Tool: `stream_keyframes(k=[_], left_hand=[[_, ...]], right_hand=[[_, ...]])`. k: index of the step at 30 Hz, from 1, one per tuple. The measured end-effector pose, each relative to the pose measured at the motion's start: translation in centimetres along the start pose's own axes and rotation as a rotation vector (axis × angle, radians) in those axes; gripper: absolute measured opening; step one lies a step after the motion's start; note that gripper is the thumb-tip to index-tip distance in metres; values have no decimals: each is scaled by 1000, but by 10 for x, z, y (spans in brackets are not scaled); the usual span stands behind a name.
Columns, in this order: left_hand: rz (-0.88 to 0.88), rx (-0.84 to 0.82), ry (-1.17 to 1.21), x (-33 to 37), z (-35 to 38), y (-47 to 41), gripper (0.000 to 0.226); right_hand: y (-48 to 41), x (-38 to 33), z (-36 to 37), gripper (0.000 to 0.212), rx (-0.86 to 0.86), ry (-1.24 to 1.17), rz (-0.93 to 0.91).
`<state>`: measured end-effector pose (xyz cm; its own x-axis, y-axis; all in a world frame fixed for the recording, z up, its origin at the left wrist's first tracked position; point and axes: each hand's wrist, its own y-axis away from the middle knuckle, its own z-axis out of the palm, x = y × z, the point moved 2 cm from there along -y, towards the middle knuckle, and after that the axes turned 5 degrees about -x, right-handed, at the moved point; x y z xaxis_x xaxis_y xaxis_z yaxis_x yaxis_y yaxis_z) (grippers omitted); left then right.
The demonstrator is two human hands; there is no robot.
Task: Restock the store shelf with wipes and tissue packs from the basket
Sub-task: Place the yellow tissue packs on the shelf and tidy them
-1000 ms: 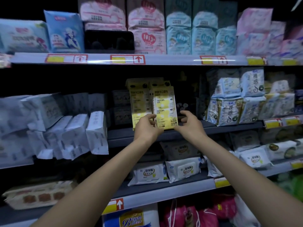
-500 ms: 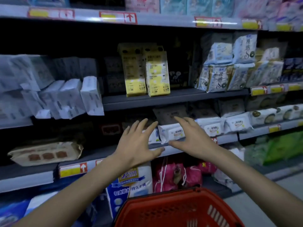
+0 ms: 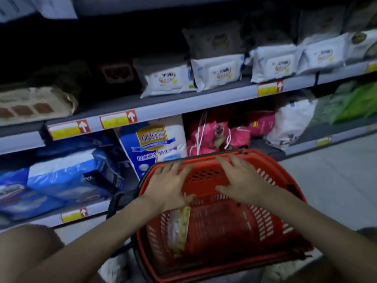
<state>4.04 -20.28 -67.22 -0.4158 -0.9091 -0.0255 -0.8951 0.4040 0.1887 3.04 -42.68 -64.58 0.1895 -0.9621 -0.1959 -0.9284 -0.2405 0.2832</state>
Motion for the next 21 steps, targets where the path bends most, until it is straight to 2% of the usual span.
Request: stream_keyframes(k=[3,8,13,16,19,21], left_hand=[[38,-111,-39,13,46,-2,87],[154,-407,-191,28,117,-11,67],[352,-657,-485,35,166,-32,58],[475,-710,-627,37,191,-46,60],[496,-722,-669,48,208,-61,43],[579,-693,-684,47,222,-71,41]], right_hand=[[-1,1,37,92,-122,85,-49],[0,-3,79,71,-322,194,-161],[6,5,104,53,-442,327,-190],[8,8,112,43,-517,332,-194],[8,10,118,42,-536,344,-200],[8,11,121,40,-531,359,-202]])
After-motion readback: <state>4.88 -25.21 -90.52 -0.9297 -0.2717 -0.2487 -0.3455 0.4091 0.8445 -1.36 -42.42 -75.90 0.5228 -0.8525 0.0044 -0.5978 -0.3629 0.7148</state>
